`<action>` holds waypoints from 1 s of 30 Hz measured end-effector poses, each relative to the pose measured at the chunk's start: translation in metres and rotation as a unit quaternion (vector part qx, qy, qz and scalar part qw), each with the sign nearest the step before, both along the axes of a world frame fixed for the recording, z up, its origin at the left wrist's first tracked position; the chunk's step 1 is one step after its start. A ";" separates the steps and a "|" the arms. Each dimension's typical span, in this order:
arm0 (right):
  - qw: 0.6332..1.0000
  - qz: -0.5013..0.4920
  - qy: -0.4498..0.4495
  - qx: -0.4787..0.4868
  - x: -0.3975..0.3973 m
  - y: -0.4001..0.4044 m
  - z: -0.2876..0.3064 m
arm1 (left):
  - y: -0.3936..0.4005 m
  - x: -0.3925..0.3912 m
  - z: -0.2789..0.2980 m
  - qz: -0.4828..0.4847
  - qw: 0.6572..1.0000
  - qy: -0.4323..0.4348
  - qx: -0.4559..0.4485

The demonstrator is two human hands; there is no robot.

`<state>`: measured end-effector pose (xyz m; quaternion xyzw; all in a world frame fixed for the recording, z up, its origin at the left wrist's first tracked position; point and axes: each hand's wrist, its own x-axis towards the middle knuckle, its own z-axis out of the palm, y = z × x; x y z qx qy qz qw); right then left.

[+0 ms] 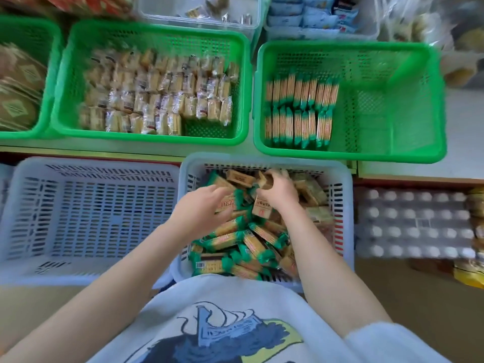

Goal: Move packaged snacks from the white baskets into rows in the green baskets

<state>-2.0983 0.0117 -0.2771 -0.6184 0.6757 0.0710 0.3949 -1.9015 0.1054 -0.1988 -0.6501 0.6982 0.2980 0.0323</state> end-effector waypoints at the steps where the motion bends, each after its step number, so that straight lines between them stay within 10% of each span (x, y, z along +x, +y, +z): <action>1: 1.000 -0.012 -0.010 -0.017 0.000 -0.002 0.001 | 0.002 0.002 0.001 0.005 1.000 0.000 0.001; 8: 0.975 -0.065 -0.211 0.021 -0.048 0.010 0.085 | -0.004 -0.022 -0.006 0.091 0.988 0.121 0.042; 13: 0.947 -0.089 -0.301 0.060 -0.052 0.033 0.098 | -0.007 -0.050 -0.004 0.260 0.880 0.376 0.128; 17: 0.948 -0.223 -0.226 0.006 -0.042 0.028 0.063 | 0.004 -0.043 -0.006 0.348 0.856 0.369 0.106; 25: 0.996 0.068 0.055 -0.012 -0.010 0.041 -0.005 | 0.031 -0.001 -0.019 0.449 0.789 0.392 0.149; 30: 0.999 -0.036 -0.015 0.020 -0.010 0.053 0.027 | 0.034 0.013 -0.017 0.481 0.750 0.431 0.141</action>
